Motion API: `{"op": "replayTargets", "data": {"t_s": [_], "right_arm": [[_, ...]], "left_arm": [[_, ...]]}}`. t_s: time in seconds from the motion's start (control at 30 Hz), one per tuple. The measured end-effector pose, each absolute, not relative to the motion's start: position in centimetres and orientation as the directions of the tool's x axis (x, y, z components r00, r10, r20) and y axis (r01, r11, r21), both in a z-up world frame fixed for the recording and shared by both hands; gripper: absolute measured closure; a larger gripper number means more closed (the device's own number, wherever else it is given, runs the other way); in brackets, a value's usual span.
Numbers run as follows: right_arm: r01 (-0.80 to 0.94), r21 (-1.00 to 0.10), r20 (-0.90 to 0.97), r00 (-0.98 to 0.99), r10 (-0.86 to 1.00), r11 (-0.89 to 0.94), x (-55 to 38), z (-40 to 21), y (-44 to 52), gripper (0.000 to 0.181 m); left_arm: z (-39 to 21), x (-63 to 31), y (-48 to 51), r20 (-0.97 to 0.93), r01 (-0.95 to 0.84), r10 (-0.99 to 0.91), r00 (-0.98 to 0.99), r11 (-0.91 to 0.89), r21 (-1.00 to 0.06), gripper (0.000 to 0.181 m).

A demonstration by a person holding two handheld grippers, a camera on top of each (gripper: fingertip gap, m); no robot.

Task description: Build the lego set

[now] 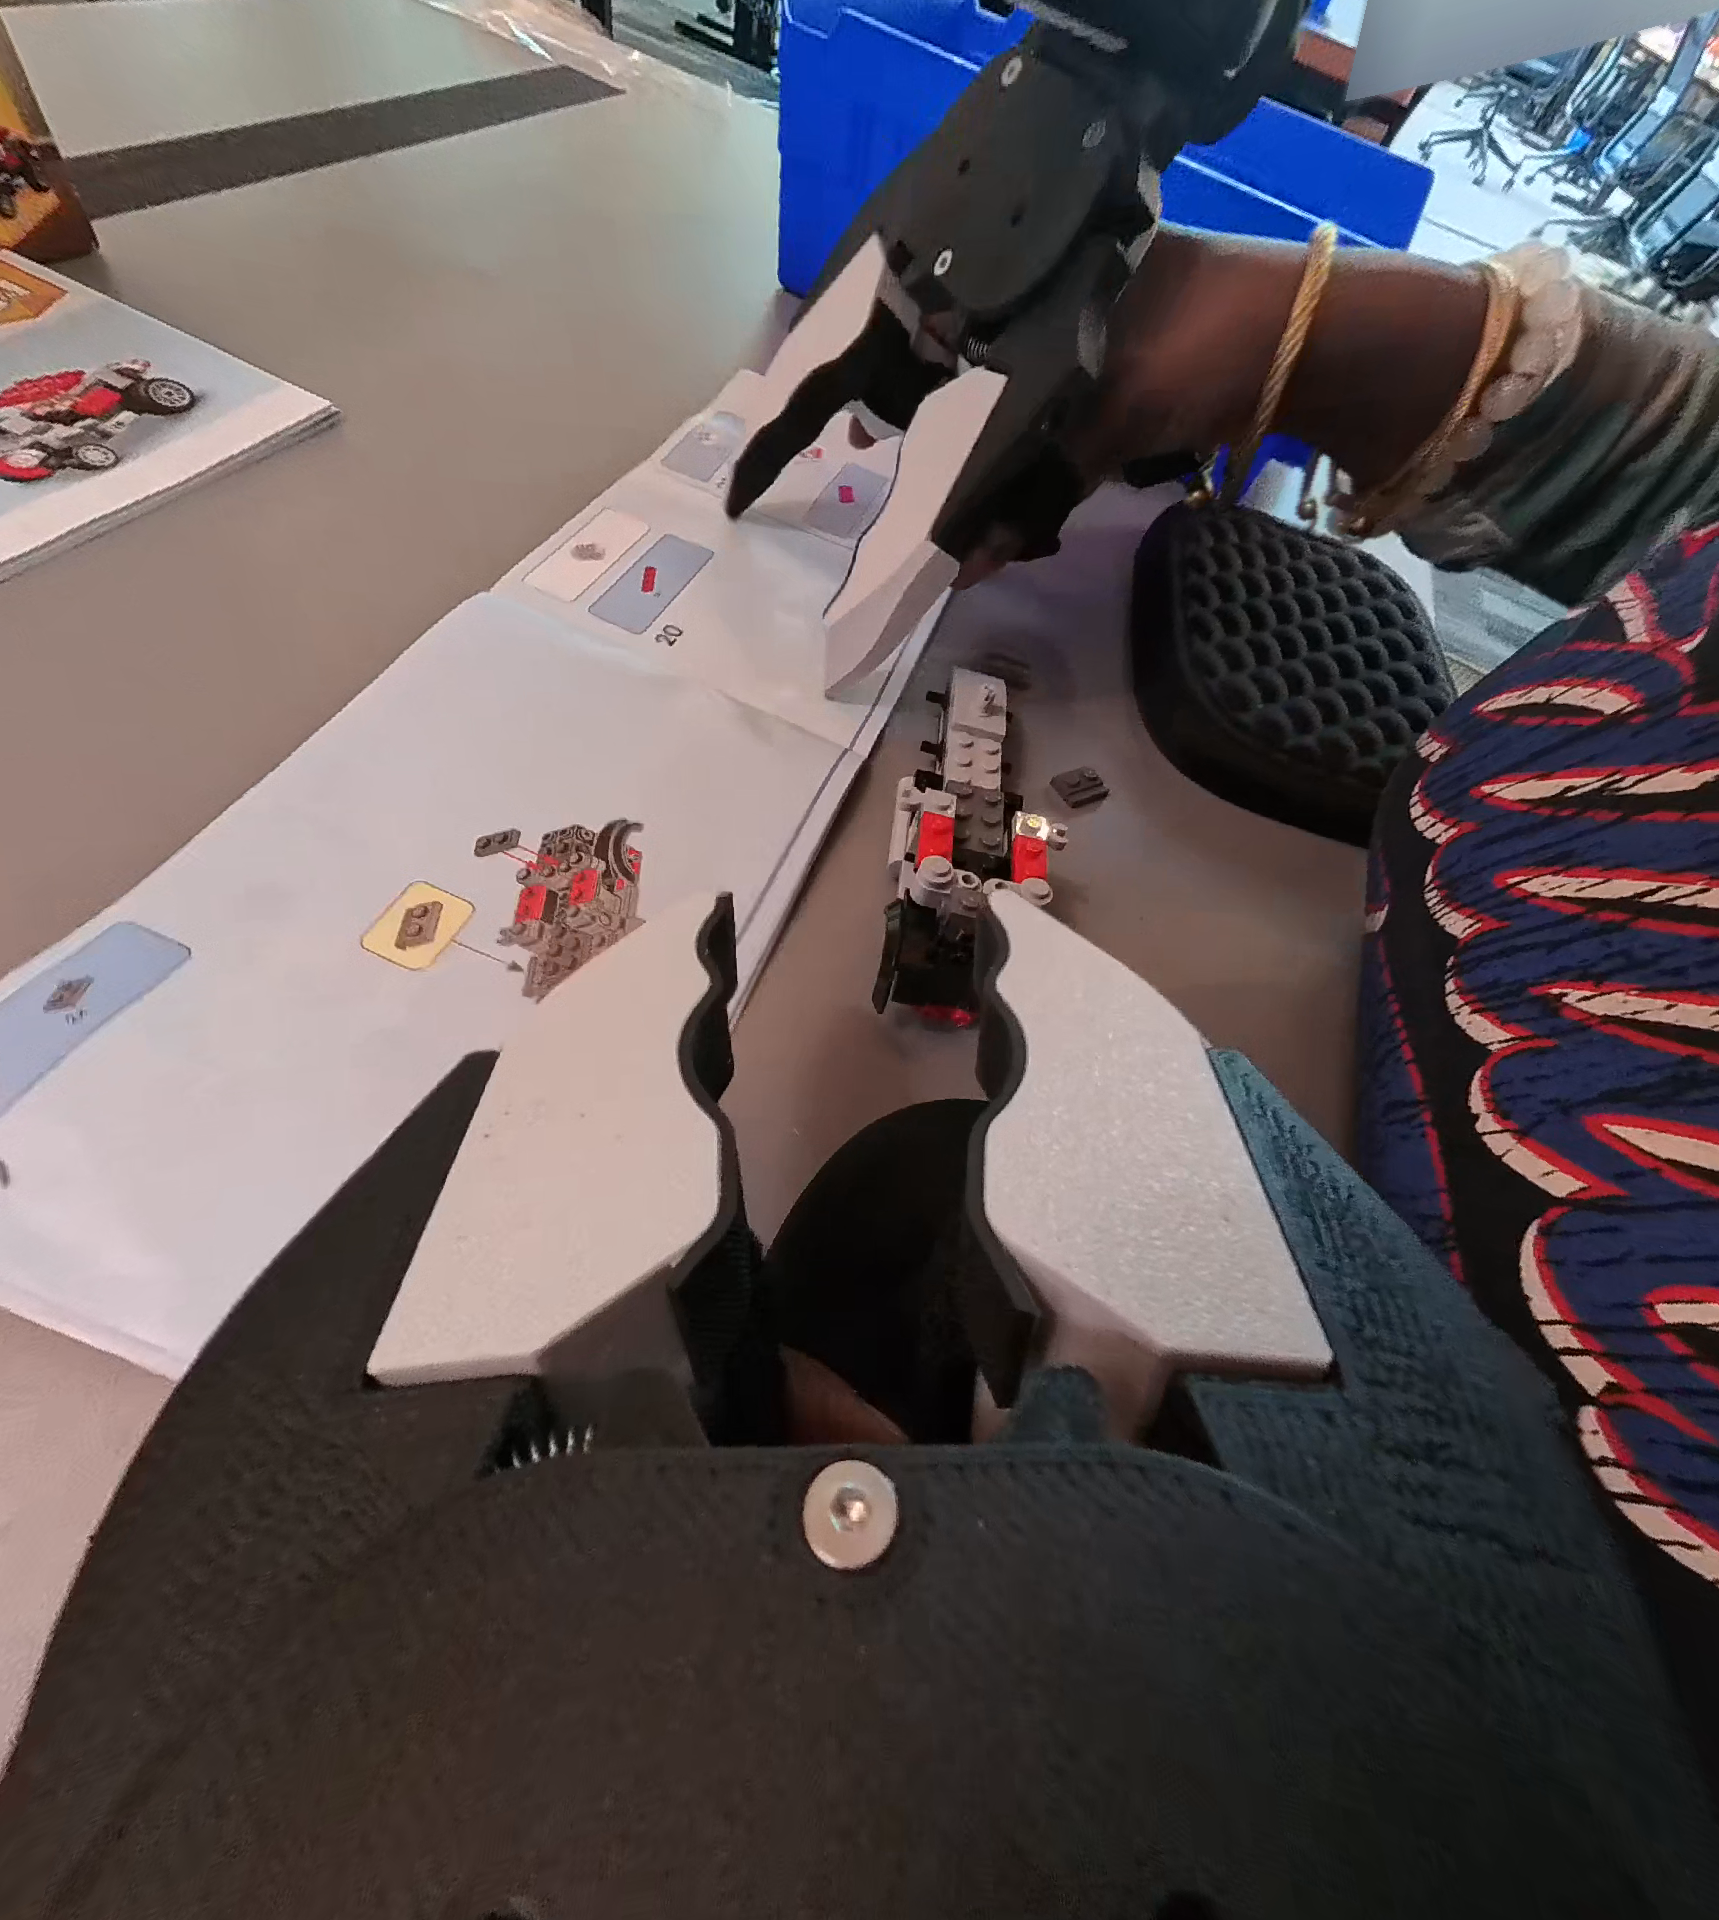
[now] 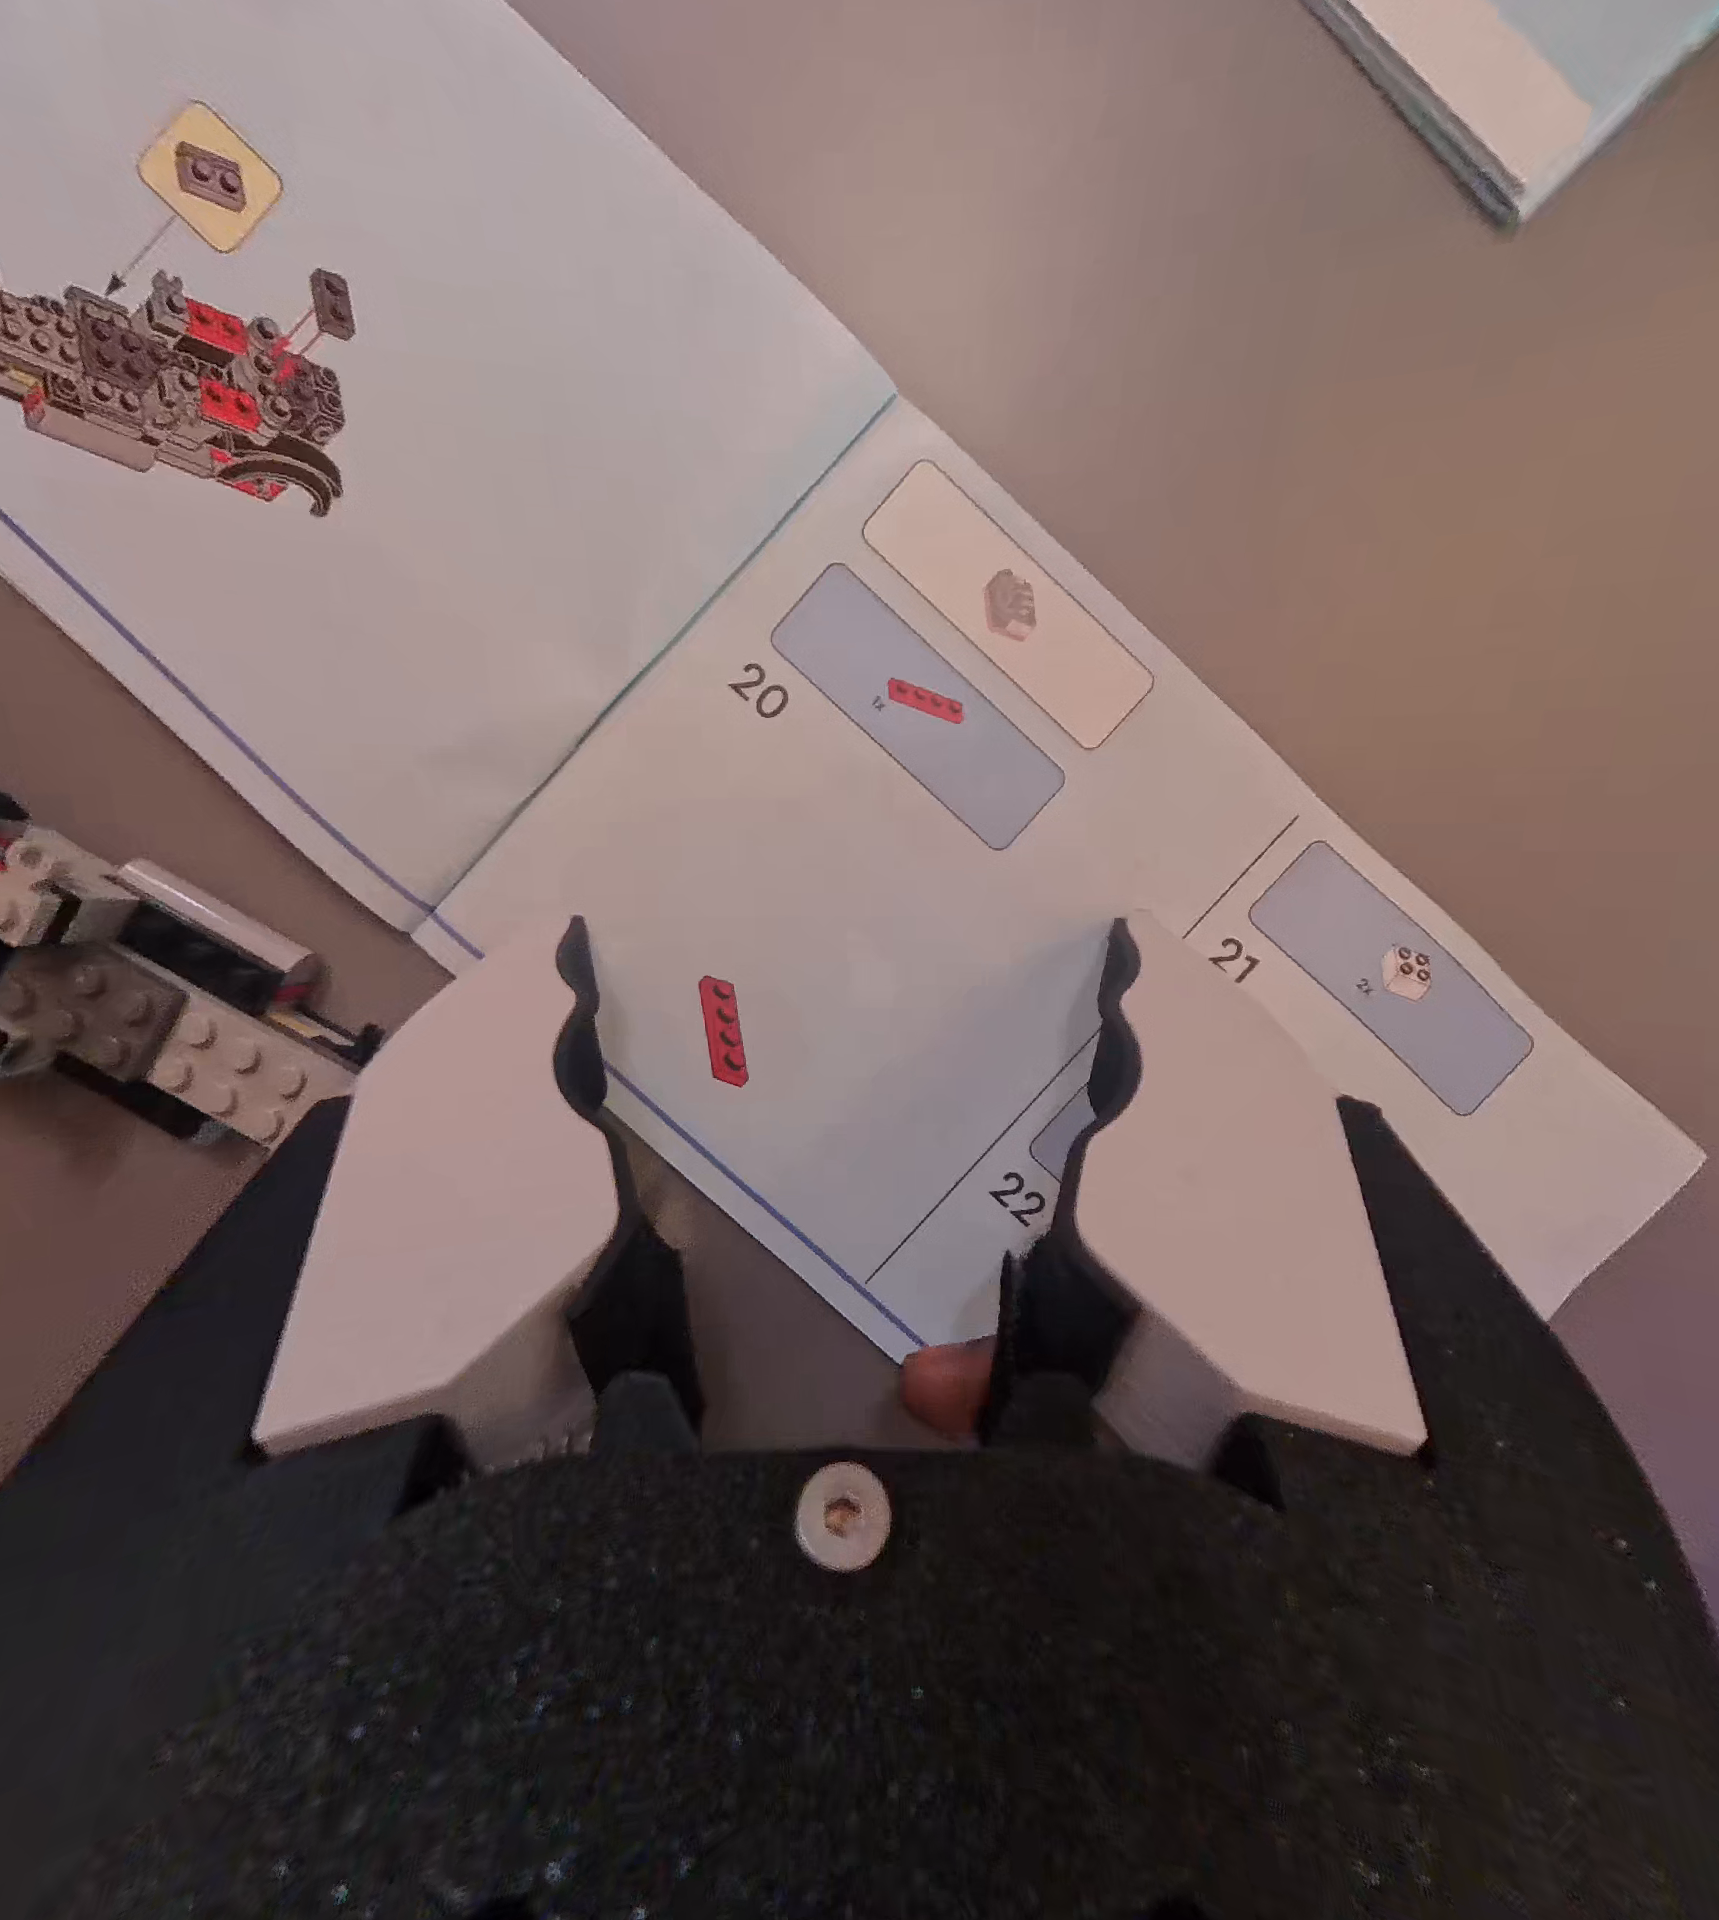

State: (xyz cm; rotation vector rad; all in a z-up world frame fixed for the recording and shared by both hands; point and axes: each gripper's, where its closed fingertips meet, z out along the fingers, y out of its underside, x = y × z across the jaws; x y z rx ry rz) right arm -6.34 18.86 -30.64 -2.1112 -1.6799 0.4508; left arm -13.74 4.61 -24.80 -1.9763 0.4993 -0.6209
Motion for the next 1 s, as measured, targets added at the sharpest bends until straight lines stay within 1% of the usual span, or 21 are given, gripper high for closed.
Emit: {"op": "replayTargets", "data": {"t_s": [0.1,0.23,0.67,1.0], "right_arm": [[0.851,-0.511,0.003,0.144,0.99,-0.123,-6.8,-30.6,19.0,0.088],[0.847,-0.523,0.003,0.109,0.994,-0.091,-7.4,-30.6,19.4,0.088],[0.839,-0.536,0.0,0.11,0.994,-0.093,-7.6,-30.6,19.4,0.088],[0.834,-0.543,0.0,0.116,0.993,-0.098,-7.6,-30.6,19.4,0.088]], "left_arm": [[-24.7,-13.8,4.6,0.221,-0.077,-0.578,0.785,-0.445,-0.892,0.138],[-24.8,-13.7,4.6,0.216,-0.087,-0.579,0.786,-0.449,-0.889,0.138],[-24.8,-13.7,4.5,0.233,-0.075,-0.587,0.776,-0.452,-0.889,0.138],[-25.3,-13.4,4.4,0.213,-0.116,-0.597,0.773,-0.464,-0.878,0.138]]}}
